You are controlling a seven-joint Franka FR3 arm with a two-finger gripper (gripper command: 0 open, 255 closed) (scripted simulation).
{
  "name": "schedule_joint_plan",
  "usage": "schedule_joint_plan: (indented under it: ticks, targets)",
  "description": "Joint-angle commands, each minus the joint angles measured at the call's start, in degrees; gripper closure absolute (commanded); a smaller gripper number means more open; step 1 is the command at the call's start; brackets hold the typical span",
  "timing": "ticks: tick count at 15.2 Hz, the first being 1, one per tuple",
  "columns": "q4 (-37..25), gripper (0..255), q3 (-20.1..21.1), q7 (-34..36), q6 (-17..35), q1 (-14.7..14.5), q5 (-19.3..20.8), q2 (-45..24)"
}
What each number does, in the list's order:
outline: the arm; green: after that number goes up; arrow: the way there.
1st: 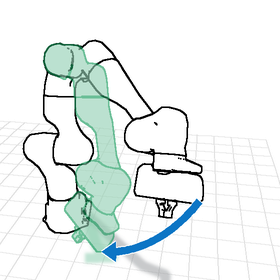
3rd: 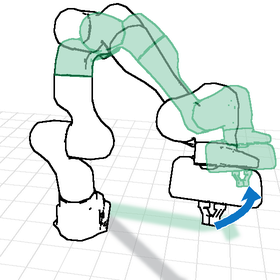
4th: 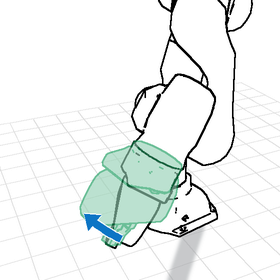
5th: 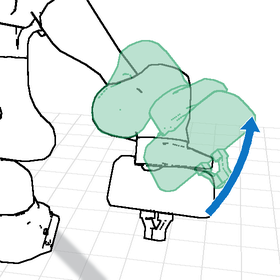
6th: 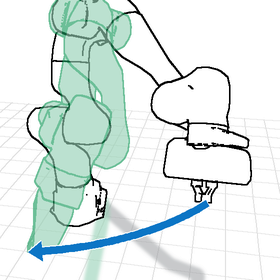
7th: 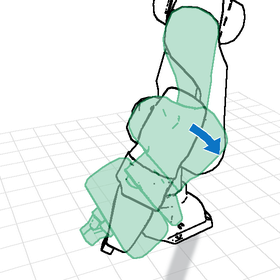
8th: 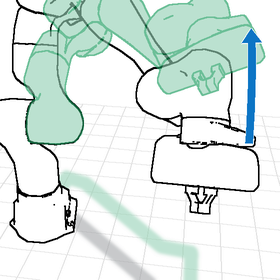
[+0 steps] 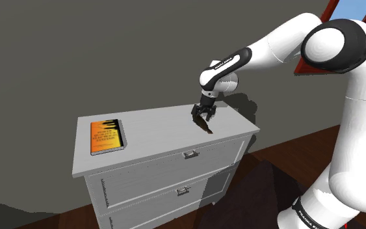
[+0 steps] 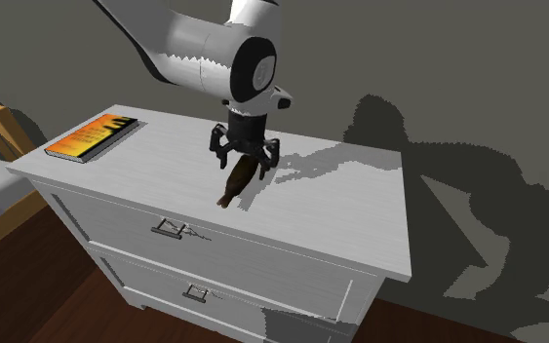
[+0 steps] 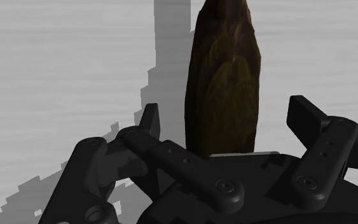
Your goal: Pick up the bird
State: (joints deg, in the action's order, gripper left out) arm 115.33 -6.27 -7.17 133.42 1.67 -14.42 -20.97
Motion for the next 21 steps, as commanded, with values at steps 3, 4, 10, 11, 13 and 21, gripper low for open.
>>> schedule_joint_plan:
  ticks: [3, 4, 10, 11, 13, 21]
  targets:
    - [0.1, 255, 0.0, -0.1, 0.2, 0.0, 0.0, -0.1]
    - [0.1, 255, 0.0, -0.1, 0.2, 0.0, 0.0, -0.1]
    - [0.0, 255, 0.0, -0.1, 0.1, 0.0, 0.0, -0.1]
    - [-0.1, 255, -0.1, 0.1, -0.5, 0.0, 0.1, 0.4]
    - [-0.3, 255, -0.2, 0.5, -1.7, -0.1, 0.5, 1.4]
    - [-1.8, 255, -0.7, 1.9, -6.7, -0.3, 1.8, 5.2]
